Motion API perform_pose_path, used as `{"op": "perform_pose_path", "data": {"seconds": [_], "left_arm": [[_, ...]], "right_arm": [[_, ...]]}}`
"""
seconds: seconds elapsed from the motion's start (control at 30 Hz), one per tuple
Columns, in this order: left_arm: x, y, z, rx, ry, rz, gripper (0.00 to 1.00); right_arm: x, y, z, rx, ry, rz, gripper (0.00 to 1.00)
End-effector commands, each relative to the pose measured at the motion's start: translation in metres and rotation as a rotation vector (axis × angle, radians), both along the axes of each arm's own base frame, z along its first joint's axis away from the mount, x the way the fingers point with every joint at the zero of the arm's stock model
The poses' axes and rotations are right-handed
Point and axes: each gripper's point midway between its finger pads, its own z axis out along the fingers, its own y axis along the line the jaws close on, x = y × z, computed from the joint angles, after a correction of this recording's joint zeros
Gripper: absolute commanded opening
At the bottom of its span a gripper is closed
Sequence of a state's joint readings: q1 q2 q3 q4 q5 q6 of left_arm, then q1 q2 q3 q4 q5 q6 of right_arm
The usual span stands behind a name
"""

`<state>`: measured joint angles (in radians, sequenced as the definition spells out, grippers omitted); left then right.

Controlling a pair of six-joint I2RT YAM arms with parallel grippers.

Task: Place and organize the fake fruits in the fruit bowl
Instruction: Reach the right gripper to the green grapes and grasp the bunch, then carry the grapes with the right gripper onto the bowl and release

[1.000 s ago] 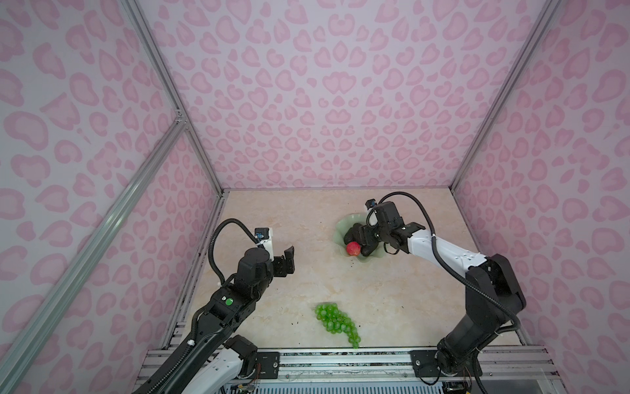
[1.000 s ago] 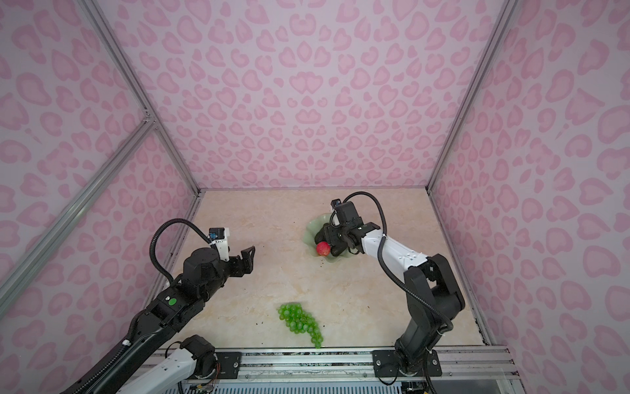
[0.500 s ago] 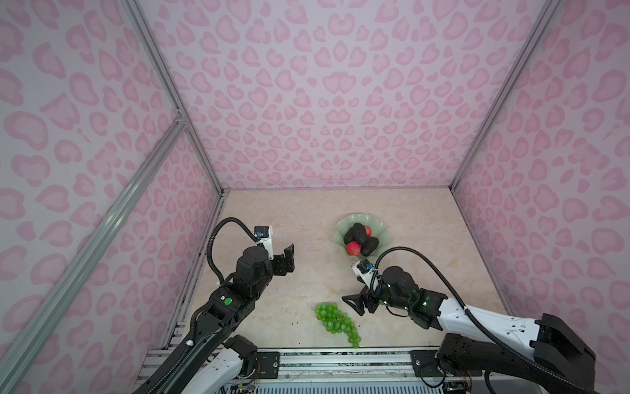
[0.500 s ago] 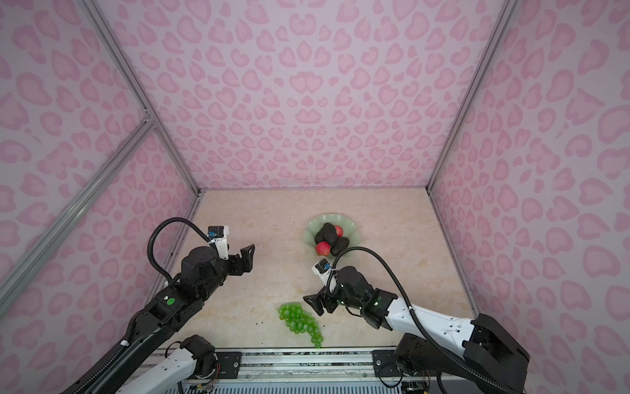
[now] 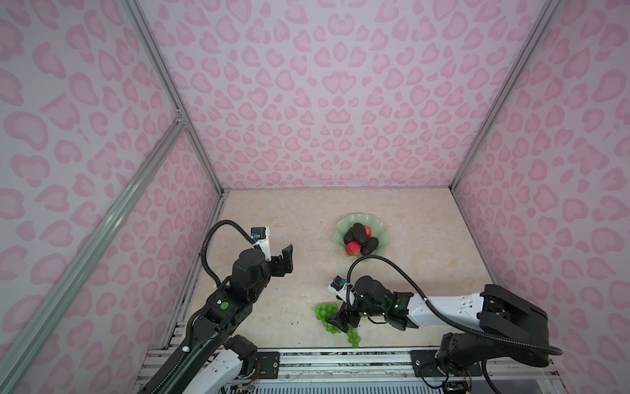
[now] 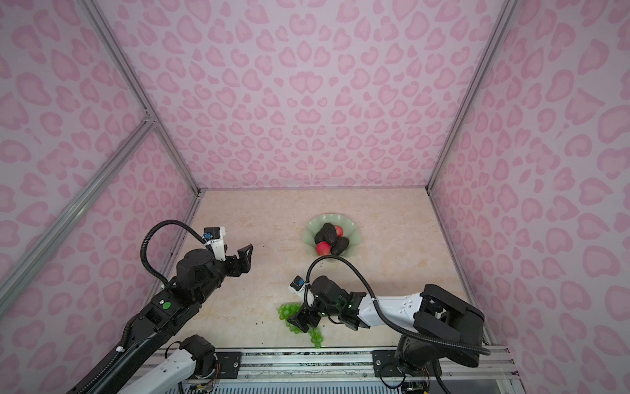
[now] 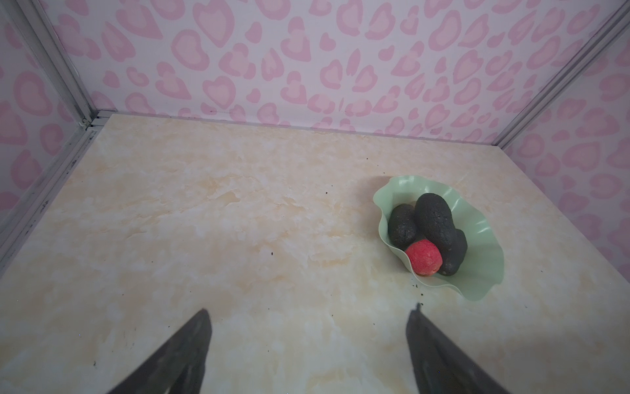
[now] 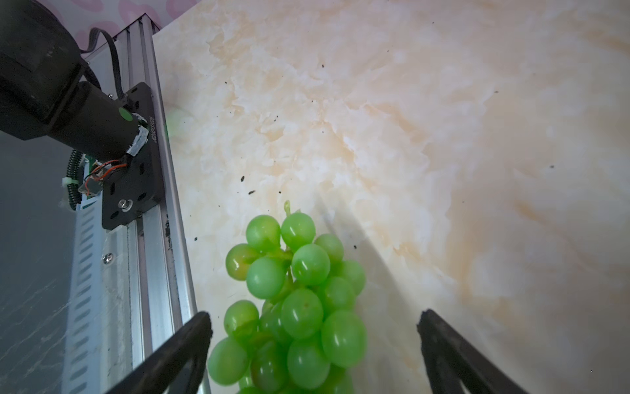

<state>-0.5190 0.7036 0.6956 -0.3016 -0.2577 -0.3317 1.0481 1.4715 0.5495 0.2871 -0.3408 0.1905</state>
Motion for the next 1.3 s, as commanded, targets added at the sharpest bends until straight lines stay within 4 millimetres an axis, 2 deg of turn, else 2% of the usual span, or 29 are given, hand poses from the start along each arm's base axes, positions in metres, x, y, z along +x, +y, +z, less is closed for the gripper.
{"op": "perform_pose_path", "data": {"seconds": [0.0,0.13,0.27,0.33,0.43,0.6,0.77,1.0,1.13,1.27], "left_arm": [[-0.001,0.001,0.002,-0.012,-0.01,0.005,0.9],[-0.002,0.003,0.002,-0.008,-0.01,0.011,0.9],[-0.001,0.003,0.001,-0.006,-0.01,0.014,0.9],[-0.001,0.004,0.001,-0.002,-0.01,0.015,0.9],[-0.001,0.004,0.0,0.003,-0.008,0.017,0.9],[0.001,0.004,-0.001,0.01,-0.002,0.017,0.9],[0.001,0.004,-0.001,0.013,-0.003,0.018,0.9],[0.001,0.004,0.001,0.011,-0.007,0.019,0.9],[0.002,0.003,0.003,0.011,-0.009,0.016,0.9],[0.003,0.001,0.005,0.013,-0.01,0.009,0.9]], "right_arm": [[-0.003,0.005,-0.012,-0.03,0.024,0.03,0.94],[0.001,0.01,-0.028,-0.089,0.051,0.031,0.91],[0.002,0.015,-0.035,-0.112,0.074,0.038,0.85],[0.002,0.017,-0.038,-0.12,0.083,0.046,0.79],[0.002,0.021,-0.038,-0.12,0.091,0.052,0.6],[0.006,0.03,-0.024,-0.069,0.094,0.052,0.4],[0.021,0.035,0.009,0.056,0.111,0.001,0.31],[0.054,0.025,0.078,0.271,0.059,-0.13,0.28],[0.073,0.009,0.122,0.336,-0.078,-0.229,0.28],[0.094,-0.017,0.17,0.412,-0.249,-0.361,0.28]]}}
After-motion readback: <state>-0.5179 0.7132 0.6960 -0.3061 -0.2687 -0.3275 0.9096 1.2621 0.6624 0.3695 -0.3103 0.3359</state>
